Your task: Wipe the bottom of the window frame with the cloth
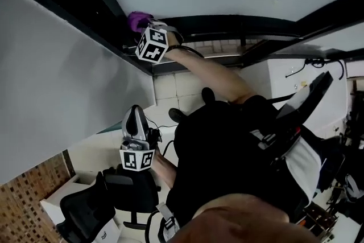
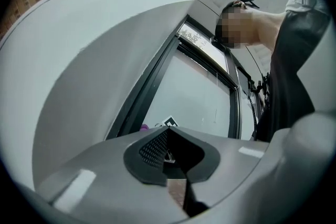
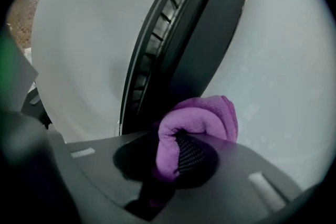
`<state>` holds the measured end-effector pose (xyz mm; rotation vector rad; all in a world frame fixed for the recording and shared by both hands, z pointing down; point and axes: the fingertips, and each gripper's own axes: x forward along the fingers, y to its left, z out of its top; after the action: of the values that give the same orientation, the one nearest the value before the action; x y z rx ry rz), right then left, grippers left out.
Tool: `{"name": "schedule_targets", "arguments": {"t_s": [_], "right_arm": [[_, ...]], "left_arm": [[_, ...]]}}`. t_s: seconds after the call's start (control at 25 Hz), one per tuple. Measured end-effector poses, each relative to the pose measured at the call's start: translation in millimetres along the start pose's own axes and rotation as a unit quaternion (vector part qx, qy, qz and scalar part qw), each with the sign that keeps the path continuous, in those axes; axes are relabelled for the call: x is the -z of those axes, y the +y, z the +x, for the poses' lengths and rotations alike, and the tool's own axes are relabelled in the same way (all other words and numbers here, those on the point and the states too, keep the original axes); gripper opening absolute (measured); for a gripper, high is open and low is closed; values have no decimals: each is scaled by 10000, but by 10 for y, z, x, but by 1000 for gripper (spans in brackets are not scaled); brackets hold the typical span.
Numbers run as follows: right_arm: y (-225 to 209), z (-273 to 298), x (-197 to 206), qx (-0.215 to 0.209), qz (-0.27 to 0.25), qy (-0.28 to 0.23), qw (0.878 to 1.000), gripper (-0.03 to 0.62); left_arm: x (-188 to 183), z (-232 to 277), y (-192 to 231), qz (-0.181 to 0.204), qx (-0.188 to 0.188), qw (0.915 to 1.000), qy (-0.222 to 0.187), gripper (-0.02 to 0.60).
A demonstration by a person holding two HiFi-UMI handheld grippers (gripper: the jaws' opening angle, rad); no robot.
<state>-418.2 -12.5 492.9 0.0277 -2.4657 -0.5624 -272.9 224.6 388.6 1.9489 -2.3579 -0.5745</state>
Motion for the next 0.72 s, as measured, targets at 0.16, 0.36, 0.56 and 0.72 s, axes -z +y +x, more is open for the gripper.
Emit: {"name": "schedule_targets", "arguments": {"t_s": [0.16,0.36,0.56,0.72], "right_arm": [[-5,-94,90,-18,-361,174,9992,63],[-140,-388,474,107,-652,505,9965,61],[-475,-876,1128,533,-1170,1375,9821,61],[-760,-1253,1652,889,-2153,2562,9381,61]], "left_arm": [[12,123,-69,-22,247,9996,105,3],[88,280,-195,-39,501,9986,191,3],[186,459,-337,-109,774,9964,320,3],[226,604,-473,-117,992,9943,359,3]]}}
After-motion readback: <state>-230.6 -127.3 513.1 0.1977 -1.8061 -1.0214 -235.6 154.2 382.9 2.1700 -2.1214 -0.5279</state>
